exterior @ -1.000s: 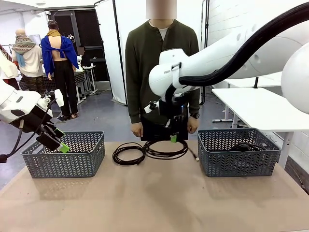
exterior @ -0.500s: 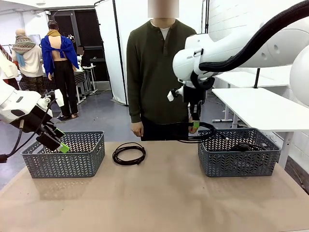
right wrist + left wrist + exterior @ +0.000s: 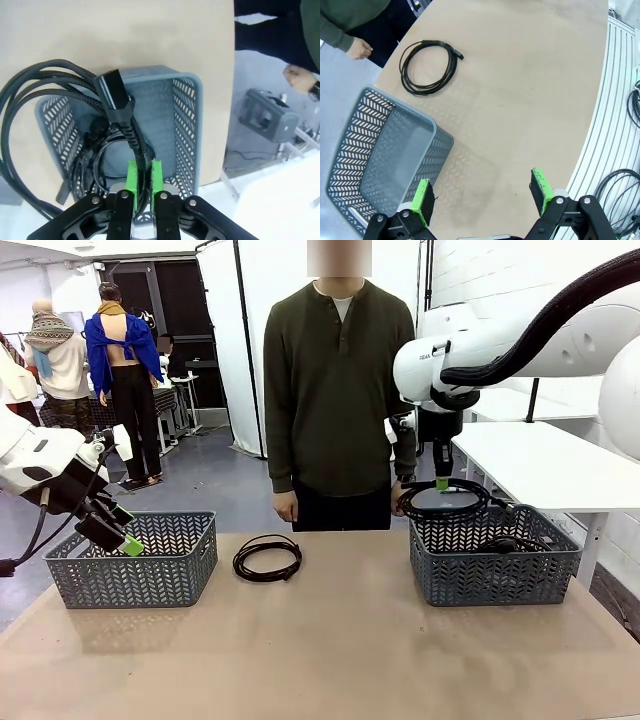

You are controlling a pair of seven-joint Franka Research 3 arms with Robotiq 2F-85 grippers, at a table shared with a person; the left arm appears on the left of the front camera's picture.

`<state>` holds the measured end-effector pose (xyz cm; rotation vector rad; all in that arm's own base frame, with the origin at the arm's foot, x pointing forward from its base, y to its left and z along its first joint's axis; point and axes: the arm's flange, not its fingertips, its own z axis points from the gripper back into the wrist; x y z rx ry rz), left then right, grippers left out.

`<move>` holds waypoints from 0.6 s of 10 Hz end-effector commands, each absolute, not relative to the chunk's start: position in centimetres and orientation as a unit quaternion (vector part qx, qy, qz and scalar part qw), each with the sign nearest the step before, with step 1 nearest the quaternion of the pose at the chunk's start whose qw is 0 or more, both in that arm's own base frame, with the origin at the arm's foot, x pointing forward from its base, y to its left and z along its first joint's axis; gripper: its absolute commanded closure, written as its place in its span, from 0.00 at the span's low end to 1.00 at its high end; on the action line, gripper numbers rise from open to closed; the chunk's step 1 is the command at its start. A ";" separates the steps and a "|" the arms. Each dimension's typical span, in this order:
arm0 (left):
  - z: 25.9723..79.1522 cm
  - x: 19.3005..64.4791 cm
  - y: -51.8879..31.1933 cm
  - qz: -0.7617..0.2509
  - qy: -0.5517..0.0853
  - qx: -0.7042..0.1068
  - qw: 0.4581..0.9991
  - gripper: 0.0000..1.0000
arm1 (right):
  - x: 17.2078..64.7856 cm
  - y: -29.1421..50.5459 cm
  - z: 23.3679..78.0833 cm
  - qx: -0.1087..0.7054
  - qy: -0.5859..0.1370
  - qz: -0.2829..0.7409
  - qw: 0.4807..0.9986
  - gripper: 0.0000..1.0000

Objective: Organize the cables according to human instructions.
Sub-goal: Pick up a bundle of cables and place it in the basket indicated by the human.

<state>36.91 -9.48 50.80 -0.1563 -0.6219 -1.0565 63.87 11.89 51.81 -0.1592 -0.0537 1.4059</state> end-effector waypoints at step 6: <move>50.8 37.0 -9.2 -0.498 -0.294 -0.083 0.812 0.00 | 63.9 11.9 51.8 -0.073 -0.025 0.646 0.760 1.00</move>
